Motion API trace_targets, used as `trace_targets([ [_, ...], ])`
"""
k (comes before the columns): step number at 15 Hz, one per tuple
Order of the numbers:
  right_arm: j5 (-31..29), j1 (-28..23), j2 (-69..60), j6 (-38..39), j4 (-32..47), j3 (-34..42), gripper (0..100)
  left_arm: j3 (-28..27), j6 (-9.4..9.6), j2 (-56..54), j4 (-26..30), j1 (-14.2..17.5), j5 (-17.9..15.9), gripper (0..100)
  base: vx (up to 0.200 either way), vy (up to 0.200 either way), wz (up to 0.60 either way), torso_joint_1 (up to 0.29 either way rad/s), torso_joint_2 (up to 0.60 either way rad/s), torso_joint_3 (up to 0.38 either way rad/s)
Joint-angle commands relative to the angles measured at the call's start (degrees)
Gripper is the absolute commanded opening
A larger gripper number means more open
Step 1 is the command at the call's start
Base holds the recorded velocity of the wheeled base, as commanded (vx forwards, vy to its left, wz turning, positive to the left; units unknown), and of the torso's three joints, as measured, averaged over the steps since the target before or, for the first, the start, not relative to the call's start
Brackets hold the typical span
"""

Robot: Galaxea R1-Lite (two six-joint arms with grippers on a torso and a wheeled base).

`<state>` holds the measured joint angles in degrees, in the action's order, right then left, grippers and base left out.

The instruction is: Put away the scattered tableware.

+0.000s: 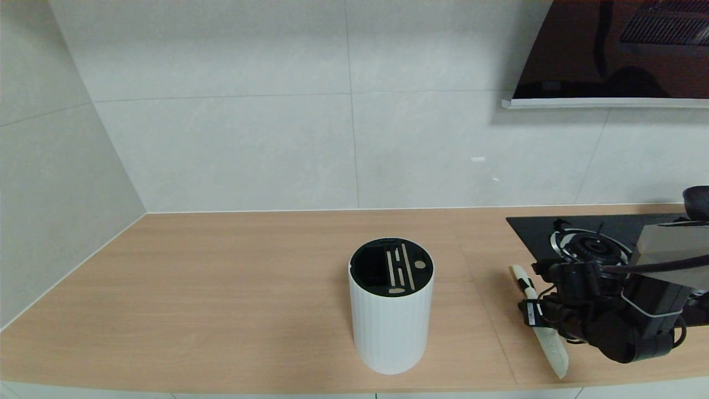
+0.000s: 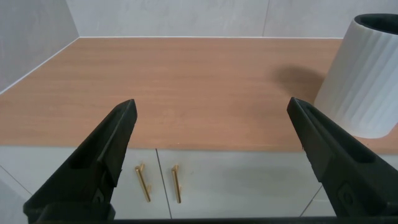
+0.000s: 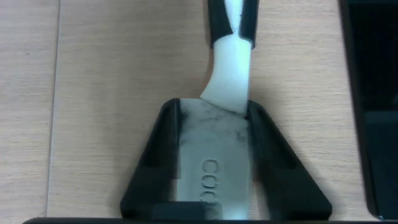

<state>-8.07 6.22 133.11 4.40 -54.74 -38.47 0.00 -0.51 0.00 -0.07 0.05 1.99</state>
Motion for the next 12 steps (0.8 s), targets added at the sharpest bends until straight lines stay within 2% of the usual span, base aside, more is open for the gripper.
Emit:
trace_targets([
  [1,-0.02,0.02,-0.13,-0.01,0.16,0.07,0,0.00,-0.02,0.09,-0.01,0.04,0.03,100,0.000,0.000,0.00,0.000,0.00,0.000],
  [6,-0.02,0.11,-3.65,-0.01,0.16,1.38,0,0.00,-0.02,0.09,-0.01,-0.05,0.03,100,0.000,0.000,0.00,0.000,0.00,0.000],
  [12,-0.02,1.96,-17.18,-0.45,0.16,6.57,0,0.00,0.07,0.09,-0.01,0.04,0.03,100,0.000,0.000,0.00,0.000,0.00,0.000],
])
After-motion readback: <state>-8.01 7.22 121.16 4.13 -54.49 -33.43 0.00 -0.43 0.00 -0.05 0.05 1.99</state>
